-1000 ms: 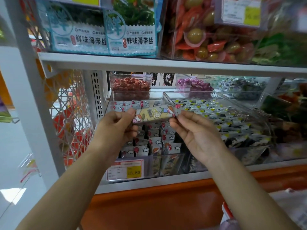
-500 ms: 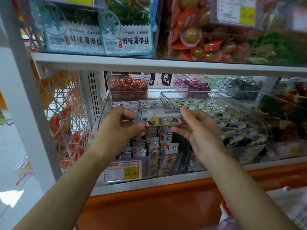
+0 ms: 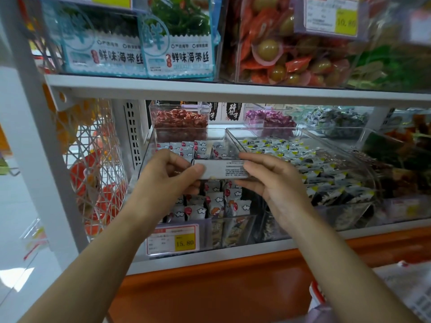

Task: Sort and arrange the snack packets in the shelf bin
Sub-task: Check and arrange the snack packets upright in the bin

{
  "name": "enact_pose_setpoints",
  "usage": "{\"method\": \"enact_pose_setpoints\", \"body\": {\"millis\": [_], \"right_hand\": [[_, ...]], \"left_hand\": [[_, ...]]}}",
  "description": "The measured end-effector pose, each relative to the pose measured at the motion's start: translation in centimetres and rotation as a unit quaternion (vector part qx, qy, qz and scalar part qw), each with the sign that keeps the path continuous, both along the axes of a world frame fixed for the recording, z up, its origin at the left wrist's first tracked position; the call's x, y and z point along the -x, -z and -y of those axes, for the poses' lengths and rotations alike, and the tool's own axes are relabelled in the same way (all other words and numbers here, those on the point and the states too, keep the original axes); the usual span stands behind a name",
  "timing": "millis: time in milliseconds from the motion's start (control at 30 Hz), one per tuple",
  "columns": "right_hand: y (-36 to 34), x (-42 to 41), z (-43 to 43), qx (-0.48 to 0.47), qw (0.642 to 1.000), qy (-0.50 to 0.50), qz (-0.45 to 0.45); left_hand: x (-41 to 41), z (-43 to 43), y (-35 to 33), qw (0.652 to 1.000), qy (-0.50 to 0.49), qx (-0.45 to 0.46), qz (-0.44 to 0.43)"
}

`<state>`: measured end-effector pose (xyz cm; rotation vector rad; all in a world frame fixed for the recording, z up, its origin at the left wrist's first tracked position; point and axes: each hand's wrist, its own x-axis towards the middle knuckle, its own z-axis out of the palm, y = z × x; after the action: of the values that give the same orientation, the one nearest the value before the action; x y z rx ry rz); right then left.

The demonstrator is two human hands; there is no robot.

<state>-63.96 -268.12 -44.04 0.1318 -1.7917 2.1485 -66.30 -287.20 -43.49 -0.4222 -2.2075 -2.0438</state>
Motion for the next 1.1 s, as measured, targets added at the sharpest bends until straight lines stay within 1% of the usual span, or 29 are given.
{"method": "enact_pose_setpoints", "body": {"millis": [167, 300, 367, 433, 567, 700, 800, 933, 1000, 1100], "right_hand": [[0.0, -0.1, -0.1, -0.024, 0.999, 0.021, -0.014], [0.2, 0.0, -0.2, -0.063, 0.995, 0.071, -0.033], [0.4, 0.1, -0.2, -0.126, 0.984, 0.118, -0.051], [0.4, 0.0, -0.1, -0.200, 0.966, 0.146, -0.071], [0.4, -0.2, 0.4, -0.252, 0.953, 0.136, -0.095], [0.3, -0.3, 0.5, -0.258, 0.953, 0.116, -0.104], [0.3, -0.4, 0.6, -0.257, 0.954, 0.111, -0.103], [0.4, -0.3, 0.7, -0.252, 0.954, 0.124, -0.103], [0.6, -0.1, 0.6, -0.237, 0.957, 0.133, -0.103], [0.8, 0.1, 0.4, -0.208, 0.966, 0.129, -0.078]], "left_hand": [[-0.3, -0.1, -0.2, 0.999, 0.038, 0.016, -0.023], [-0.6, -0.4, -0.4, 0.996, 0.041, 0.065, -0.052], [-0.9, -0.6, -0.5, 0.991, 0.028, 0.108, -0.075], [-1.1, -0.8, -0.5, 0.989, 0.016, 0.125, -0.076], [-0.8, -0.6, -0.3, 0.991, 0.001, 0.122, -0.053], [-0.3, 0.0, -0.6, 0.994, -0.008, 0.101, -0.040], [-0.2, 0.4, -0.9, 0.997, 0.010, 0.076, -0.019], [-0.3, 0.5, -1.0, 0.996, 0.008, 0.084, -0.030], [-0.4, 0.5, -0.9, 0.993, 0.028, 0.108, -0.035], [-0.4, 0.5, -0.4, 0.979, 0.054, 0.192, -0.043]]}}
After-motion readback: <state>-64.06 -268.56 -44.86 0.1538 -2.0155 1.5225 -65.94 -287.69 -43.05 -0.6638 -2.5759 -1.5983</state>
